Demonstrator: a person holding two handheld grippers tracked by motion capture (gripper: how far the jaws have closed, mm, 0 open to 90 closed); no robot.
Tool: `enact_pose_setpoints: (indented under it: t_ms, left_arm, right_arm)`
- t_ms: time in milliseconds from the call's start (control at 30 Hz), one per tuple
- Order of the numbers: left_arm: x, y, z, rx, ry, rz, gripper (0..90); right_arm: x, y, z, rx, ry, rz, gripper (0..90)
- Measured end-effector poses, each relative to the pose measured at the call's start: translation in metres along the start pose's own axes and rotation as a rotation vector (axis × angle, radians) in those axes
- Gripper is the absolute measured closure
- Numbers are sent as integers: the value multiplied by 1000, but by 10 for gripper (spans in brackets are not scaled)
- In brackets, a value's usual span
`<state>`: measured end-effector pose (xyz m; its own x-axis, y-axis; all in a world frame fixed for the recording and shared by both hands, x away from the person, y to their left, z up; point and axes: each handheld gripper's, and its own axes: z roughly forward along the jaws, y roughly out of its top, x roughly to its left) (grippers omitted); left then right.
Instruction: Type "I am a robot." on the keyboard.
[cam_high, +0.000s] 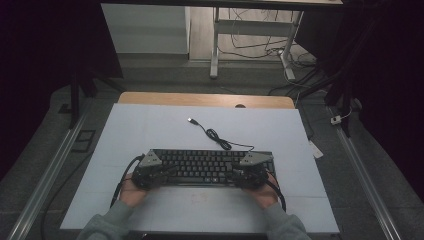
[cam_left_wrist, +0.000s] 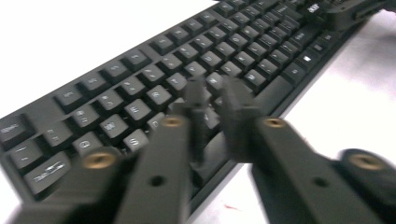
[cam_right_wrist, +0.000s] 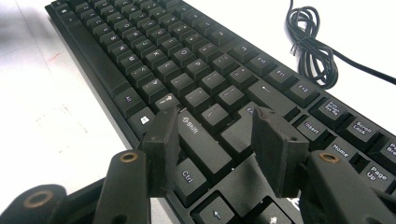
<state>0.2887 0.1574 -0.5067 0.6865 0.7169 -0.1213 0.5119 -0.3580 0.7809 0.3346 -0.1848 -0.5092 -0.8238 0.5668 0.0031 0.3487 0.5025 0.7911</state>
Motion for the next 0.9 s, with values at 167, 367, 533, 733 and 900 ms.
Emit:
enact_pose_setpoints:
  t_ms: [167,367,533,733,900]
  left_arm:
    - [-5,1,7,19,-23,23,891]
    - [-9,1,15,41,-23,43,891]
    - [-11,0,20,57,-20,50,891]
    - [-12,-2,24,81,-32,61,891]
    - [-13,-3,27,98,-34,67,891]
  right_arm:
    - [0,0,0,0,1,-1,517]
    - [0,0,1,6,-1,-1,517]
    - [0,0,2,9,-1,-2,516]
    - [0,-1,2,15,-6,-2,514]
    - [0,0,2,22,-8,-4,512]
